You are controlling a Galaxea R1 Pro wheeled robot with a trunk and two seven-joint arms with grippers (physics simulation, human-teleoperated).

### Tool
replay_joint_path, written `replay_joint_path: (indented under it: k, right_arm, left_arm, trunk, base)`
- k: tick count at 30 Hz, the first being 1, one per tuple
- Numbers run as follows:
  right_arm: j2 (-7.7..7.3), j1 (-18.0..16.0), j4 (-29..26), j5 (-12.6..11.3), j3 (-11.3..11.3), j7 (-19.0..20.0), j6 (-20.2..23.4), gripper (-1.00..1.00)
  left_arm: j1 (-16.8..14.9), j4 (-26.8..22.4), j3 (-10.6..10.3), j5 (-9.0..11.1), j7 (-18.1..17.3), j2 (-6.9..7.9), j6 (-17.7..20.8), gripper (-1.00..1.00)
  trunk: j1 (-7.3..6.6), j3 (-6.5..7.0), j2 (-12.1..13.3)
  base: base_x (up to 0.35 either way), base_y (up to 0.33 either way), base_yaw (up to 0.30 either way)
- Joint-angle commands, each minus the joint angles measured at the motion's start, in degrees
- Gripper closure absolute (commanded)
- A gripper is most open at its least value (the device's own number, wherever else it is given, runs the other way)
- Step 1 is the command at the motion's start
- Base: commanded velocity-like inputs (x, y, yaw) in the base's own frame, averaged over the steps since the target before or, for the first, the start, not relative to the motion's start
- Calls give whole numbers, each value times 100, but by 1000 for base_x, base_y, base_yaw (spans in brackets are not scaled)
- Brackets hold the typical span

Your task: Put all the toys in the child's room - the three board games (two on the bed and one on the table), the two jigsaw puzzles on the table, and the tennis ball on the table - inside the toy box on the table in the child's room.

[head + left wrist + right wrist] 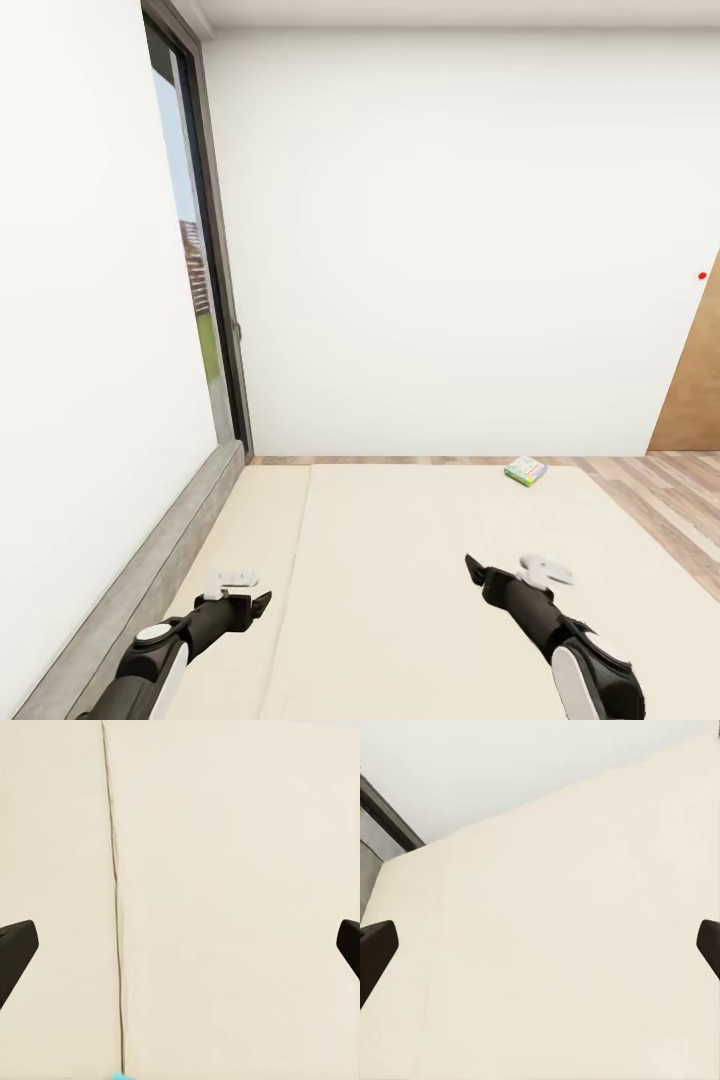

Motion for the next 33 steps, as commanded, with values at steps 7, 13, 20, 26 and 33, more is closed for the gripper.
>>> replay_joint_path:
  k: [7,13,20,26,33]
  right_arm:
    - [483,-468,7,47,160,-822,777,-100]
    - [544,-775,29,13,675,-1391,1007,-100]
    - [554,-847,66,12,920,-1489,1140,-100]
    - [560,-862,15,4,946,-1500,1202,-100]
    - [654,-1154,47,-77,952,-1510,1641,-100]
  left_arm:
    - [-38,87,8,8,512,-15,338,-100]
    - [-470,917,6,25,936,-48,565,-100]
    - [-1412,2653,6,28,1140,-19,558,-100]
    - [-1818,3505,6,22,1165,2,525,-100]
    - [-1908,3704,6,5,1202,-8,429,-100]
  trunk:
    - [2,-10,-9]
    - [2,-10,-9]
    - [2,-10,-9]
    - [2,-10,-9]
    - [2,-10,-9]
  base:
    - [0,0,0]
    - [0,0,0]
    - [0,0,0]
    - [0,0,0]
    - [0,0,0]
